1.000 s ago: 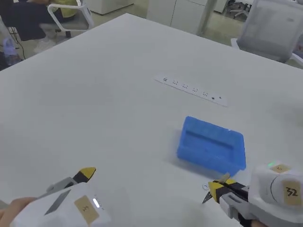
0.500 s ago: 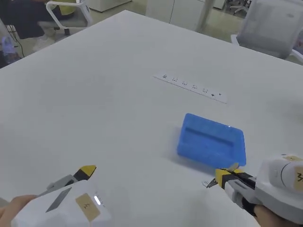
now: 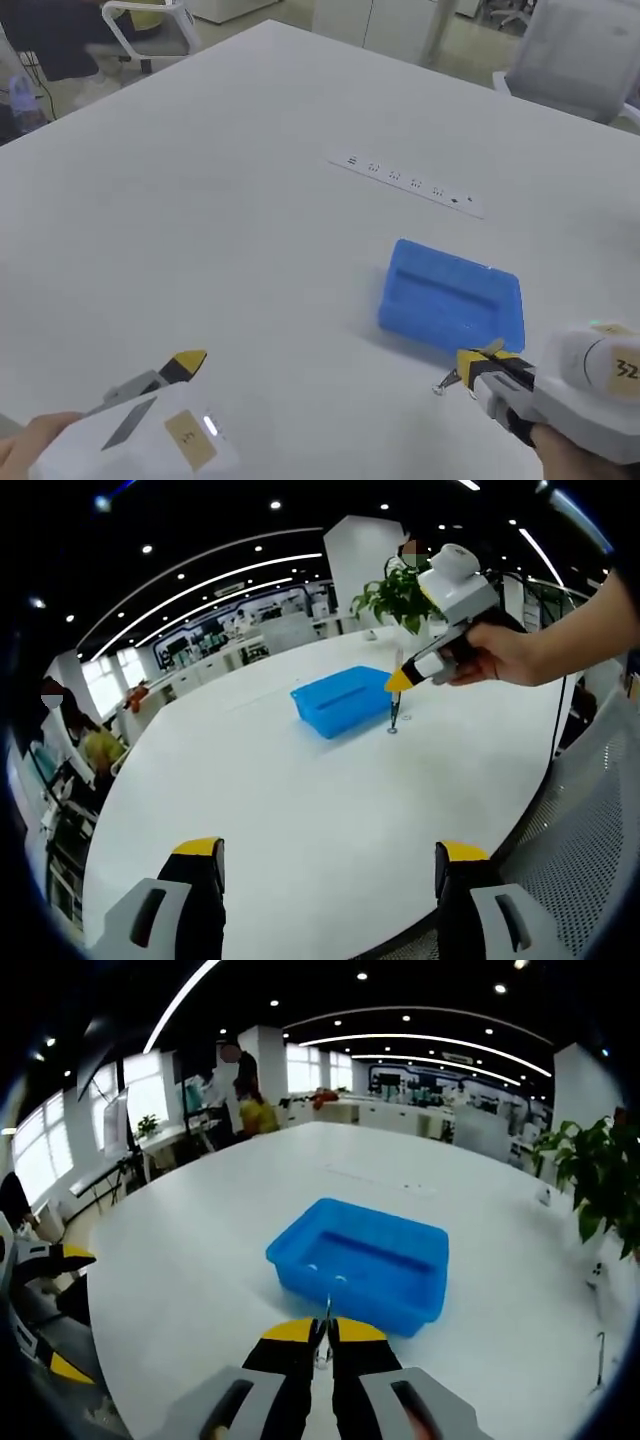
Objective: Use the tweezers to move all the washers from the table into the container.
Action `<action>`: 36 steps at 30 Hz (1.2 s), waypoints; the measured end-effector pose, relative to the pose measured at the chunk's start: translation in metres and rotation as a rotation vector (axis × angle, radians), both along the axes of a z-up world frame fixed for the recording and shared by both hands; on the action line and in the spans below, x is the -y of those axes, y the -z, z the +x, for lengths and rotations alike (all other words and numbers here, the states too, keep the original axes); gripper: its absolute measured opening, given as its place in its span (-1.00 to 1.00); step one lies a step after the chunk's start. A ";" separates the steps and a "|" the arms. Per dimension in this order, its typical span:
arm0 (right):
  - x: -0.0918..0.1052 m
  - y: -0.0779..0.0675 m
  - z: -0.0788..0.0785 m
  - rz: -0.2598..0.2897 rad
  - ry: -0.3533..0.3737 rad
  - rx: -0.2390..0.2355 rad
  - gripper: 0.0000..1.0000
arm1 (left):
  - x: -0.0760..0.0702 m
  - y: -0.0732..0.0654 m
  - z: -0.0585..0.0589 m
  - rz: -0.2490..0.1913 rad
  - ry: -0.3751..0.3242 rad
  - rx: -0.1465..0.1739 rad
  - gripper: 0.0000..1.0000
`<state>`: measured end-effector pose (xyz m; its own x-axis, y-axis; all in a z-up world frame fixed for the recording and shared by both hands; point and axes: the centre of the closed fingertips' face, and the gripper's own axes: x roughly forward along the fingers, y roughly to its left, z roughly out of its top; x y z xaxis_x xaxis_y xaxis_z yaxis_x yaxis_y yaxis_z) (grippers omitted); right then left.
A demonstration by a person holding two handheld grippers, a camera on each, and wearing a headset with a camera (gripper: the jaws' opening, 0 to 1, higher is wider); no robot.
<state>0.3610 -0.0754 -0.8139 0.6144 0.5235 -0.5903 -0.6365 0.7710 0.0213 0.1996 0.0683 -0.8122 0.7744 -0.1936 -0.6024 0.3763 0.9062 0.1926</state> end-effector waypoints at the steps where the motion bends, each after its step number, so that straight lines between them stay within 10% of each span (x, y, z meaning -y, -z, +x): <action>1: 0.000 0.000 0.000 -0.010 -0.001 0.006 -0.96 | 0.000 0.000 0.000 0.000 -0.001 -0.001 0.77; 22: 0.001 0.004 0.004 -0.103 -0.067 0.066 -0.96 | -0.001 0.002 0.000 0.008 -0.001 -0.007 0.76; 36: 0.005 0.003 0.005 -0.042 -0.025 -0.014 -1.00 | -0.002 0.001 0.000 0.012 -0.002 -0.004 0.75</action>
